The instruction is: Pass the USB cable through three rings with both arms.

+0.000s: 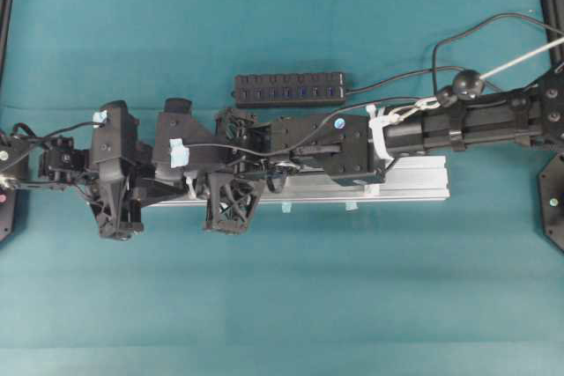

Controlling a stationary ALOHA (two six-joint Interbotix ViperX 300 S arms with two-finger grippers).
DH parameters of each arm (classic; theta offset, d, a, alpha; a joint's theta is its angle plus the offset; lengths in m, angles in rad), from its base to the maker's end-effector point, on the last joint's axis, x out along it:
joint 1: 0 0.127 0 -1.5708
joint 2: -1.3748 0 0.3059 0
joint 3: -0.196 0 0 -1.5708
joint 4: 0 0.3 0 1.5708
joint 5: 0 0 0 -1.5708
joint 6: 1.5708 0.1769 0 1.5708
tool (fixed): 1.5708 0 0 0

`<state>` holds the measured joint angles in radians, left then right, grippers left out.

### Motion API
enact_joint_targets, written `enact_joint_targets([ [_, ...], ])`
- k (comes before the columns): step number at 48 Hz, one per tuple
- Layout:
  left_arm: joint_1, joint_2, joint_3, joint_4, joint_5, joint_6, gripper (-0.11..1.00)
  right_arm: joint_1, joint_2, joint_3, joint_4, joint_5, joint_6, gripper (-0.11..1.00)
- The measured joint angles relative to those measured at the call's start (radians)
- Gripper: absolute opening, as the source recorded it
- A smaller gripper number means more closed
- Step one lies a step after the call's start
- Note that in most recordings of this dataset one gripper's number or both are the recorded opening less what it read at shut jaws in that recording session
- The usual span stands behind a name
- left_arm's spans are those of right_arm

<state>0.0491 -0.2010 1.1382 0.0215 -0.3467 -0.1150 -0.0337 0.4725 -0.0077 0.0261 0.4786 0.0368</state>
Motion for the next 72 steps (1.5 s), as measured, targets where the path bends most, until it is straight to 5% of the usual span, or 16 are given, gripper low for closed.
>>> enact_joint_targets([
  [11,-0.002,0.000,0.002,0.000,0.000,0.000,0.23,0.005,0.000,0.000,-0.002,-0.002,-0.002,-0.04],
  [17,-0.002,-0.002,0.002,-0.002,0.011,0.000,0.23,0.006,0.000,0.000,0.000,0.000,-0.002,0.06],
  [22,-0.002,-0.006,0.002,0.000,0.023,0.002,0.23,0.009,-0.005,0.002,0.000,-0.003,-0.002,0.24],
  [34,-0.002,-0.035,0.006,0.000,0.067,0.000,0.23,0.009,-0.015,0.002,0.000,-0.005,-0.002,0.91],
  [52,-0.014,-0.146,0.041,-0.002,0.186,-0.008,0.23,0.006,-0.058,0.015,-0.005,-0.015,0.000,0.89],
  [72,-0.023,-0.336,0.061,0.000,0.367,-0.011,0.23,-0.029,-0.186,0.170,-0.006,-0.150,0.000,0.89],
])
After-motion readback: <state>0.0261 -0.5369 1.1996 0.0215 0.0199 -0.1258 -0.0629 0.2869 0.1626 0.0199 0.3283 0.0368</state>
